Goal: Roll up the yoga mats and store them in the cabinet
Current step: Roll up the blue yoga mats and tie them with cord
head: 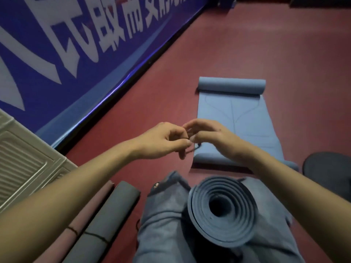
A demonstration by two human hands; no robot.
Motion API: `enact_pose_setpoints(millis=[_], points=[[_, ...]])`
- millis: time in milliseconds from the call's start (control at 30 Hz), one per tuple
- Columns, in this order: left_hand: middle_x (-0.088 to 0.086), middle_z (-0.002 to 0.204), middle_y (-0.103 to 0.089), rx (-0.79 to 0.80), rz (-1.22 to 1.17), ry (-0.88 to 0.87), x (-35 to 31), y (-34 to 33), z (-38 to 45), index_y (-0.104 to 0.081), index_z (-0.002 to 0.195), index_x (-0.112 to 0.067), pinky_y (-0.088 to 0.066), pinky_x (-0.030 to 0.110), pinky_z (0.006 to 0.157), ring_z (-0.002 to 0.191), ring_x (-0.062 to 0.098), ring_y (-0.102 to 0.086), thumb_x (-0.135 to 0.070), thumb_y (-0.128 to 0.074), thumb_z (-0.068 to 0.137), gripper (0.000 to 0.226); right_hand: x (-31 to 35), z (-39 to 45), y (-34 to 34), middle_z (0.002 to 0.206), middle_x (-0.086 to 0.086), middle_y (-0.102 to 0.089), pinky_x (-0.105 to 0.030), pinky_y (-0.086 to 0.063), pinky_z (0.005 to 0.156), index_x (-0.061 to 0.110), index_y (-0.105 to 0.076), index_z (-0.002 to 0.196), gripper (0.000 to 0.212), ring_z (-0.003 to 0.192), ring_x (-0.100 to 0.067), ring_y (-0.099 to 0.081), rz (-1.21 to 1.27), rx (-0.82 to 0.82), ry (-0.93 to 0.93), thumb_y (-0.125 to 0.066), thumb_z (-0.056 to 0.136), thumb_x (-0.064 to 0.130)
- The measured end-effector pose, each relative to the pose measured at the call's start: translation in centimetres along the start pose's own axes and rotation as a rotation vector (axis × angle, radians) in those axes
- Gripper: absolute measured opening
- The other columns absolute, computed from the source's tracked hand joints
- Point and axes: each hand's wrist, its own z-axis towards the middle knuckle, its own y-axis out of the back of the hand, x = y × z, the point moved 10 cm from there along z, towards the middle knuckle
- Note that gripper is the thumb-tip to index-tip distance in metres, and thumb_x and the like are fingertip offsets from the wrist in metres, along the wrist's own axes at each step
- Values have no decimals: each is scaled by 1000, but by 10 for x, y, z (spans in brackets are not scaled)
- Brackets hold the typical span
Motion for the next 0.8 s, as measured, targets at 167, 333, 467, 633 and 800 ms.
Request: enact_pose_setpoints(millis=[167,333,467,633,800], points=[[-3,66,-63,70,154,-149,-65,-13,-35,-71,80,-25,-47,37,60,60,12,-57,-37,-65,100,24,-15,-92,-4,52,-4,-37,-30,-35,52,5,-66,81,60,46,-19,-34,148,148,-375,-38,103,53],[9,52,-58,155,501,-19,-71,-27,-46,-77,67,-22,-39,27,52,43,14,-48,-67,-36,100,70,-7,-143,11,81,2,-78,-21,-42,50,9,-77,92,52,52,-19,-45,-494,232,-560,-43,106,46],[1,50,-57,206,941,67,-70,-43,-53,-68,63,-18,-45,28,55,44,10,-48,-58,-48,101,59,16,-146,25,66,11,-74,-21,-53,59,17,-74,85,25,49,-11,-64,-808,115,-527,-63,98,35],[-12,92,-74,292,1098,255,-55,-45,-72,-70,116,-38,-55,32,74,89,16,-68,-86,-65,69,68,-6,-157,32,96,-2,-68,-40,-60,78,19,-63,111,38,88,-24,-68,-1326,123,-544,-76,76,28],[-17,114,-66,345,1037,263,-32,-74,-89,-45,134,-39,-51,36,78,106,17,-65,-98,-64,37,115,-43,-178,18,129,7,-62,-34,-54,93,31,-41,141,103,114,-19,-62,-1219,197,-457,-87,53,60]])
